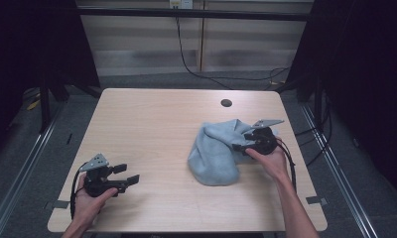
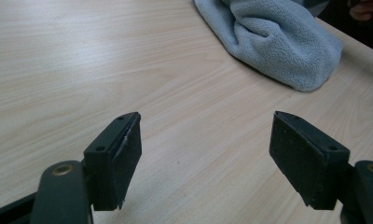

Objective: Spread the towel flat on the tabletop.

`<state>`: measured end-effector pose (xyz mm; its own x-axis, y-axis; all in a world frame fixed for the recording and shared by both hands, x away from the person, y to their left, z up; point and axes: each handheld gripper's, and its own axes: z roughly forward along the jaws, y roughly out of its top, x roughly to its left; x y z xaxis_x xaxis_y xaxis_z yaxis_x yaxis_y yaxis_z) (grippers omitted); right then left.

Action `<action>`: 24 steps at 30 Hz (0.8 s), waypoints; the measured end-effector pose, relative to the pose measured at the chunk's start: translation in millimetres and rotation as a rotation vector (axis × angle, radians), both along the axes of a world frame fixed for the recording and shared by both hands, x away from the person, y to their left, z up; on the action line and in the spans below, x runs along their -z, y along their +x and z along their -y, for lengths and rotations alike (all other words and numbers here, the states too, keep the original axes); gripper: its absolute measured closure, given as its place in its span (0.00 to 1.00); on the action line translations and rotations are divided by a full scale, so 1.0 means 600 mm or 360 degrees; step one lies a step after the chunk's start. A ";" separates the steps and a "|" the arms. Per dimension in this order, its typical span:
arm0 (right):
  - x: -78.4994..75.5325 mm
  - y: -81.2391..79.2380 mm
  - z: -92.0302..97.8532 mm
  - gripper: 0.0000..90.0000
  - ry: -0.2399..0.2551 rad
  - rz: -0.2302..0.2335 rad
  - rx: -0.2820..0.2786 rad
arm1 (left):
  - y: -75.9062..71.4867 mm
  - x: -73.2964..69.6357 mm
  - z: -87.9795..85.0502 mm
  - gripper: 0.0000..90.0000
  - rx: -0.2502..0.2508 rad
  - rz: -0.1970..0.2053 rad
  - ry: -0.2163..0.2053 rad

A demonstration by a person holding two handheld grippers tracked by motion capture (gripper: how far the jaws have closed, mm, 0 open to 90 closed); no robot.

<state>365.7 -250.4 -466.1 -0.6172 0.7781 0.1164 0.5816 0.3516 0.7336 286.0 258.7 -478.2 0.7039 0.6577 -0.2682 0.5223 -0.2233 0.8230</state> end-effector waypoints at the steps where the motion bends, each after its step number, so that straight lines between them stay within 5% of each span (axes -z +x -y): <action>1: 0.022 0.001 -0.004 0.36 -0.0053 -0.0025 0.0021 | -0.001 -0.001 0.000 0.28 0.0001 0.0001 -0.0004; 3: 0.031 -0.002 -0.006 0.36 -0.0038 -0.0025 0.0038 | -0.002 -0.001 -0.001 0.28 -0.0001 0.0004 0.0007; 4: 0.041 -0.009 -0.008 0.49 -0.0014 -0.0030 0.0064 | -0.006 -0.003 -0.004 0.28 -0.0011 0.0012 -0.0005; 6: 0.041 -0.015 -0.008 0.57 -0.0013 -0.0012 0.0080 | -0.007 -0.003 -0.005 0.28 -0.0012 0.0014 -0.0017; 7: 0.042 -0.024 -0.005 0.70 0.0059 -0.0037 0.0052 | -0.008 -0.003 -0.006 0.28 -0.0008 0.0016 -0.0015; 15: 0.046 -0.082 -0.053 0.81 0.0153 -0.0091 0.0020 | -0.012 -0.003 0.005 0.29 0.0019 0.0009 -0.0015; 19: 0.046 -0.102 -0.075 0.82 0.0187 -0.0096 -0.0014 | -0.019 -0.006 0.020 0.31 0.0095 0.0007 -0.0034; 20: 0.045 -0.113 -0.090 0.82 0.0212 -0.0098 -0.0051 | -0.026 -0.008 0.029 0.41 0.0140 0.0034 -0.0038; 24: 0.043 -0.127 -0.115 0.82 0.0252 -0.0119 -0.0120 | -0.030 -0.009 0.048 0.40 0.0206 0.0004 -0.0070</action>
<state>289.5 -181.5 -492.1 -0.6583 0.6982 0.2814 0.6129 0.2801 0.7388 268.1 230.0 -472.5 0.7827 0.5492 -0.2928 0.4894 -0.2525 0.8347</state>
